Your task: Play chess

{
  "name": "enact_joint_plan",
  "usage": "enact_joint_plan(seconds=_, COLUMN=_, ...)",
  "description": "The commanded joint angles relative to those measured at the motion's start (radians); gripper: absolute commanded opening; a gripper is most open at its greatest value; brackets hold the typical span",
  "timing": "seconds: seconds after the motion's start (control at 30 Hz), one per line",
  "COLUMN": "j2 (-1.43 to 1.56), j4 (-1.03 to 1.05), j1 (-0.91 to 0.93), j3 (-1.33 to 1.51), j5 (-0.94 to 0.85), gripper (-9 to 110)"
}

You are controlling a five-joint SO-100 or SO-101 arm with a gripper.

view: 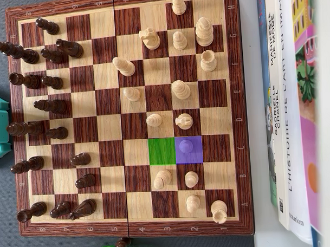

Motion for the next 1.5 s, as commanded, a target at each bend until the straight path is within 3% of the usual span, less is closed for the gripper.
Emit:
enact_joint_plan(seconds=0.0, j2=-0.04, j4=0.135, j1=0.011, j3=-0.1, j5=-0.008, gripper=13)
enact_joint_plan(seconds=0.93, j2=-0.201, j4=1.255, j1=0.129, j3=-0.302, j5=-0.005, gripper=13)
enact_joint_plan(seconds=1.23, j2=-0.207, j4=1.563, j1=0.13, j3=-0.308, j5=-0.005, gripper=13)
enact_joint_plan(seconds=1.47, j2=-0.376, j4=1.755, j1=0.12, j3=-0.411, j5=-0.006, gripper=13)
